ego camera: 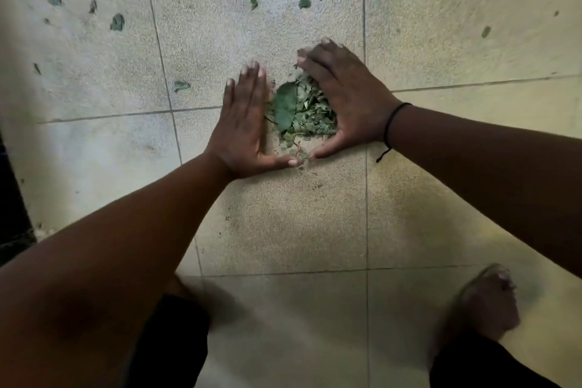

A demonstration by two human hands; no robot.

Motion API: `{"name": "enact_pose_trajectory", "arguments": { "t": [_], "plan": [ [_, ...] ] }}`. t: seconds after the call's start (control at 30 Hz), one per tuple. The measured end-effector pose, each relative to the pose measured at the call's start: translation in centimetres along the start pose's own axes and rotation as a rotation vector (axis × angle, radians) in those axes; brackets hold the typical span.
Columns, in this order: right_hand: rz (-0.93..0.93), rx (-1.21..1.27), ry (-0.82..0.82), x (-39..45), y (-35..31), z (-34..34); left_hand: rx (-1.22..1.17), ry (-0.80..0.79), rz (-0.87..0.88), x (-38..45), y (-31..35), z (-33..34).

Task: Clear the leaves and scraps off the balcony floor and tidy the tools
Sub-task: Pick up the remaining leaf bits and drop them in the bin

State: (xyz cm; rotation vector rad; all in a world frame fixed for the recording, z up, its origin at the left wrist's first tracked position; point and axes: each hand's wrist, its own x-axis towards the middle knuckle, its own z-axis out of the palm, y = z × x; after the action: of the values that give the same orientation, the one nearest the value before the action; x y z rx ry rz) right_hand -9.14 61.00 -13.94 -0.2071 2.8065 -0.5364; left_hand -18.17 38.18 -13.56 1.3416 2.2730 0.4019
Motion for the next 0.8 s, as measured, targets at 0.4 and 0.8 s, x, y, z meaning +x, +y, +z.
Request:
{"name": "enact_pose_trajectory", "arguments": {
  "t": [0.4,0.8],
  "plan": [
    [0.127,-0.162,0.212,2.5,-5.3,3.7,-0.308,0.188,-0.245,2.9,4.7,1.8],
    [-0.025,-0.173,0.099,6.9,-6.2,0.2,-0.779,0.477,-0.529,1.4,4.5,1.1]
  ]
}}
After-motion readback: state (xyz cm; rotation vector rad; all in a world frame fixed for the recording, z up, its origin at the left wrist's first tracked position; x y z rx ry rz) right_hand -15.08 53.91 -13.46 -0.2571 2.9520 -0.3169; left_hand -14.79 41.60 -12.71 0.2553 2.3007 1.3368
